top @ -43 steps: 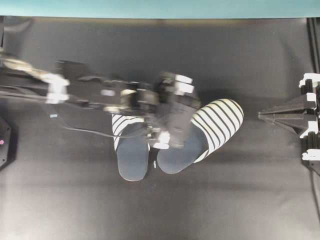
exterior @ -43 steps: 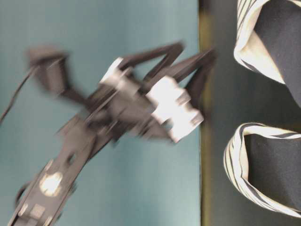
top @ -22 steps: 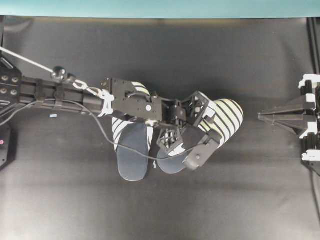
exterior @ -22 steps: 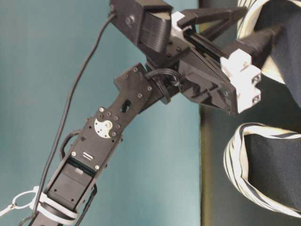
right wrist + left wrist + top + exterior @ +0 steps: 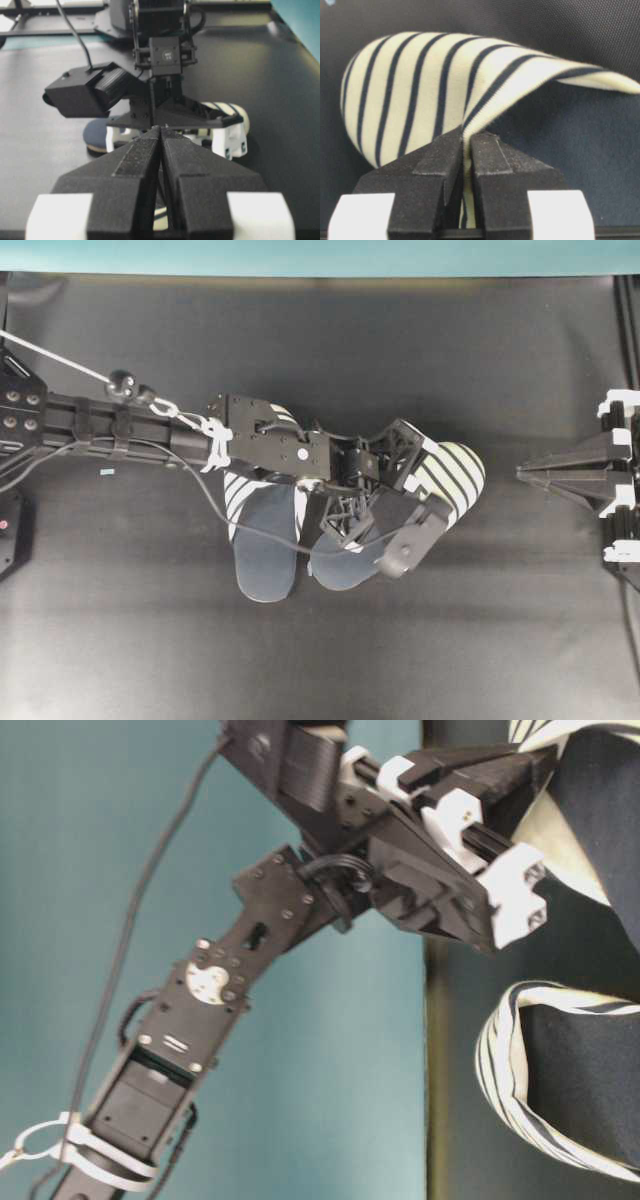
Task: Arrange the slippers with the left arm.
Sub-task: 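Grasp the right slipper's upper with the left gripper and rotate it straight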
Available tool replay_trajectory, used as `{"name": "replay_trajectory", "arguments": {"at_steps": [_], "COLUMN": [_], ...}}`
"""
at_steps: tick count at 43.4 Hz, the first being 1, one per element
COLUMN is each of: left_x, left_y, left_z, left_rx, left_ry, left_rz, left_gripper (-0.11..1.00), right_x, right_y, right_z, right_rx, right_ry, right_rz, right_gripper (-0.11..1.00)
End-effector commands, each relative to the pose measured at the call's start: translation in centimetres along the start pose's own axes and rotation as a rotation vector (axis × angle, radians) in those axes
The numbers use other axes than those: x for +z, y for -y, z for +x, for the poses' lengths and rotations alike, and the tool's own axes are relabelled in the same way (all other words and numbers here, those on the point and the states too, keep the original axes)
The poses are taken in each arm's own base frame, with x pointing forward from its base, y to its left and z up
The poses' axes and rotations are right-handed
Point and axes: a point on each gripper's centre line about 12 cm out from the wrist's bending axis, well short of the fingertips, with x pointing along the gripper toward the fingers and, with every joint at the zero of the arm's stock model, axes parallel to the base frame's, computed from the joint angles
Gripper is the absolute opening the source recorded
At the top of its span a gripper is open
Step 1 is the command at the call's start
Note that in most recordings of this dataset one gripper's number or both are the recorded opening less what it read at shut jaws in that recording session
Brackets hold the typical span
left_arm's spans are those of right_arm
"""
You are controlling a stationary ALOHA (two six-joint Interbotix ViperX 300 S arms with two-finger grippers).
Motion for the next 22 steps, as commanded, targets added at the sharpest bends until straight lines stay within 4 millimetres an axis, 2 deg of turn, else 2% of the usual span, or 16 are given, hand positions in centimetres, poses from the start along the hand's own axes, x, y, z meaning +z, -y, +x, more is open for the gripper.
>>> {"name": "replay_trajectory", "arguments": {"at_steps": [1, 9, 16, 22], "left_x": [2.1, 2.5, 0.8, -0.3], "left_y": [-2.1, -4.2, -5.2, -5.0], "left_z": [-2.7, -5.3, -7.4, -8.4], "left_rx": [0.036, 0.019, -0.009, -0.019], "left_ry": [0.04, -0.014, -0.13, -0.194], "left_rz": [-0.124, -0.409, -0.633, -0.765], "left_gripper": [0.01, 0.01, 0.01, 0.01], "right_x": [0.2, 0.2, 0.2, 0.2], "right_y": [0.1, 0.1, 0.1, 0.1], "right_z": [0.1, 0.1, 0.0, 0.0], "right_rx": [-0.003, -0.005, -0.003, -0.005], "right_ry": [0.011, 0.009, 0.011, 0.012], "right_rz": [0.002, 0.002, 0.002, 0.002], "right_gripper": [0.0, 0.0, 0.0, 0.0]}}
